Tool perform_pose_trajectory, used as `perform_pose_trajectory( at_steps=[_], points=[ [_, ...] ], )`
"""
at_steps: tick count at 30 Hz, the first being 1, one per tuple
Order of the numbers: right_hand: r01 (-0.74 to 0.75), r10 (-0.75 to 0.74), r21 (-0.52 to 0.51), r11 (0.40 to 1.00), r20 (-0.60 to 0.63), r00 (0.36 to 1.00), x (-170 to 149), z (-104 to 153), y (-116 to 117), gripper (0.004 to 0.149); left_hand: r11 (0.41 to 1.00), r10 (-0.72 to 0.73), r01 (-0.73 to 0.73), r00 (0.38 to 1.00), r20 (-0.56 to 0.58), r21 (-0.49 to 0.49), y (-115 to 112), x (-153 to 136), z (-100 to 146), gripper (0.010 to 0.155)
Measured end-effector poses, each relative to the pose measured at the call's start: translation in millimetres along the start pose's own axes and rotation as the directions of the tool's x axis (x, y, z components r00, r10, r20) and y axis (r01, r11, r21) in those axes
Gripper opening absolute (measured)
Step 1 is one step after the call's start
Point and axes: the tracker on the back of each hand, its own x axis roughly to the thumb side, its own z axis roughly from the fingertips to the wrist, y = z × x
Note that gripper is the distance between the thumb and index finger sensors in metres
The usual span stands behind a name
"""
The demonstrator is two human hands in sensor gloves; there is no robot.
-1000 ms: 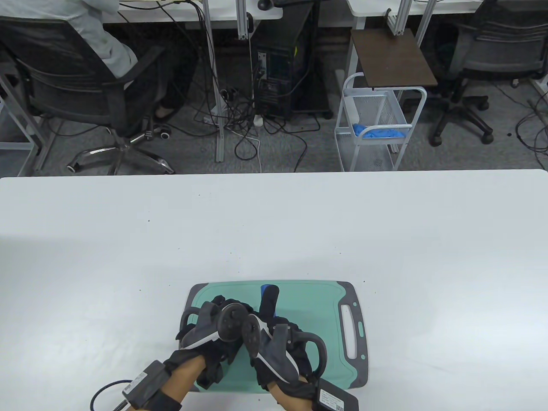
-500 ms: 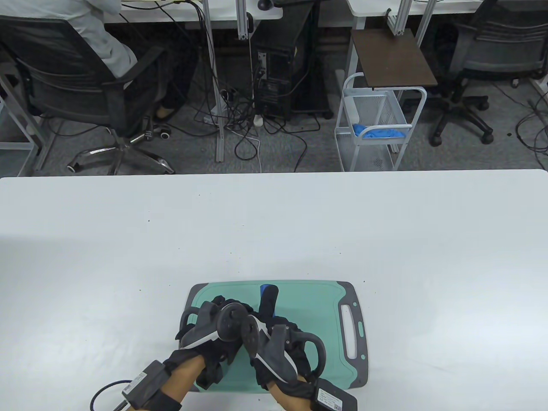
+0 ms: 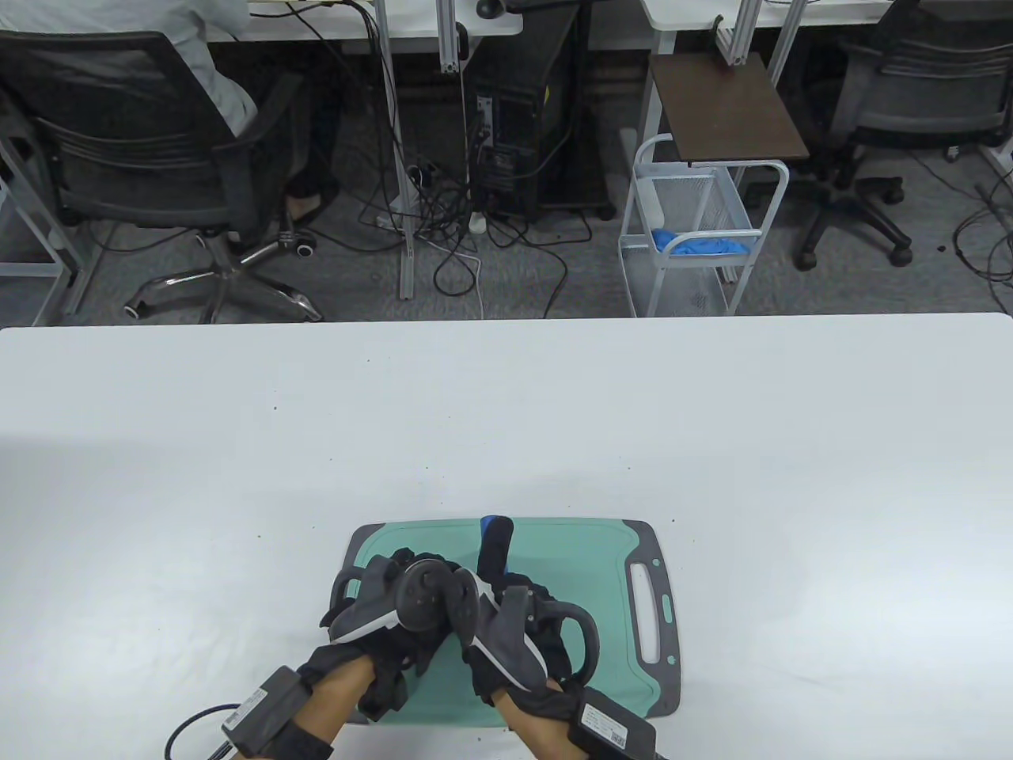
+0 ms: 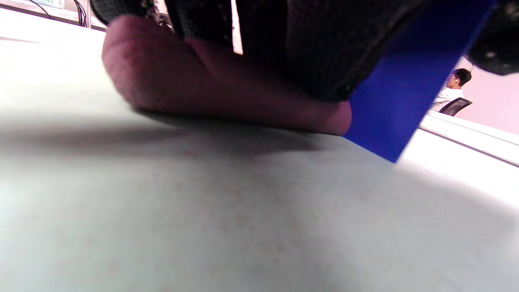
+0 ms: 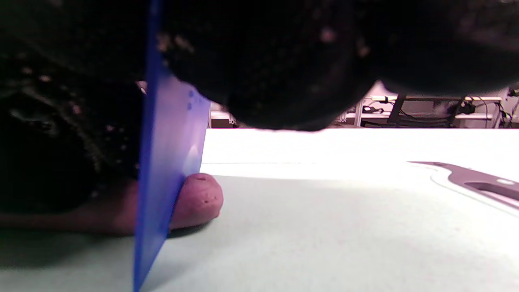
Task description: Slice plasticine roll into thin flakes
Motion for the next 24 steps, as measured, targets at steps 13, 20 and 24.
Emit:
perform_pose_trajectory(
  at_steps=[13,20,24],
  points=[
    [0.051,-0.051,0.045,0.998,-0.018,0.999,-15,0,-6,0.083,0.998,-0.045,0.046,0.999,-0.021,0.038,0,0,2,0.053],
    [0.112,-0.112,0.055,0.992,-0.017,0.994,-21,2,-13,0.083,0.999,-0.019,0.020,0.999,-0.036,0.033,0,-3,2,0.057],
    [0.139,-0.139,0.046,0.989,-0.023,0.990,-23,5,-21,0.083,0.999,-0.036,0.037,0.998,-0.042,0.026,1,-4,2,0.058]
  ],
)
